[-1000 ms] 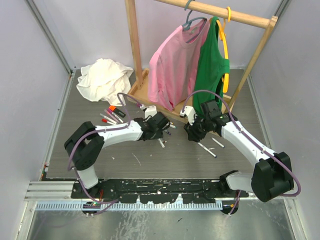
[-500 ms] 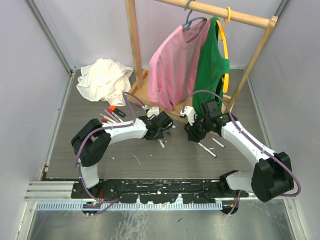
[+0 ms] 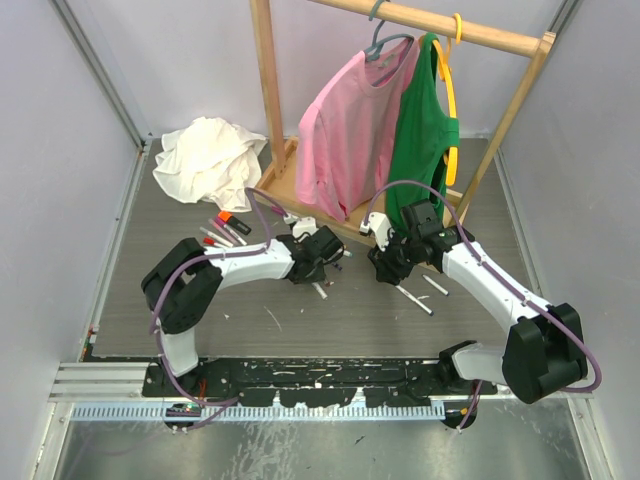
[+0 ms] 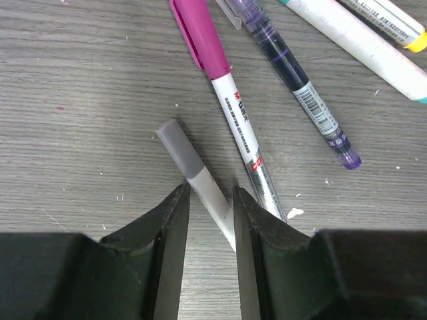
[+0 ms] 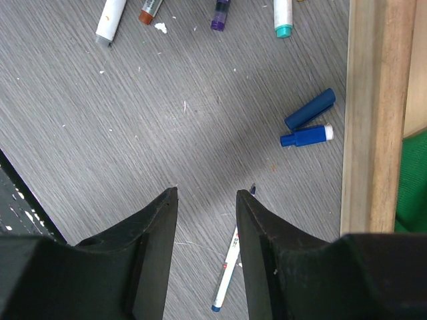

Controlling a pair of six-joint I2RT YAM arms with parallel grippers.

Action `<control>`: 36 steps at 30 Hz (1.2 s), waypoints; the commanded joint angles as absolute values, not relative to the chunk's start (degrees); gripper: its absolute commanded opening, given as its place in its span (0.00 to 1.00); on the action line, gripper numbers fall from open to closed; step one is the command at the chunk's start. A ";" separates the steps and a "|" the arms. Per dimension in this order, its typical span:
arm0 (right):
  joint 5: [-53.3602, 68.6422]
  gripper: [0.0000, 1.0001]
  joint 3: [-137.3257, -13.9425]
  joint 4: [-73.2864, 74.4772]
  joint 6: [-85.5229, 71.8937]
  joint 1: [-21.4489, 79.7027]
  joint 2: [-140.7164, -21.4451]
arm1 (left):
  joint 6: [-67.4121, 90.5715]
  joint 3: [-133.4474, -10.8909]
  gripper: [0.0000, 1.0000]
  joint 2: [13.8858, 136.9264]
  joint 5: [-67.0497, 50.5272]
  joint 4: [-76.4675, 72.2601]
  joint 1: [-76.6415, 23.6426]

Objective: Open the pen caps
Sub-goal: Pick up the pen from the center of the board.

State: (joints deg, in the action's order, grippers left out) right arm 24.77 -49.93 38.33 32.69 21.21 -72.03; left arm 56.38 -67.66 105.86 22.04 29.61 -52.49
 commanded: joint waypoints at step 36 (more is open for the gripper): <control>60.80 0.60 -38.58 -11.45 -7.09 22.21 -64.73 | 46.81 -28.07 0.00 62.66 10.58 -23.91 -52.45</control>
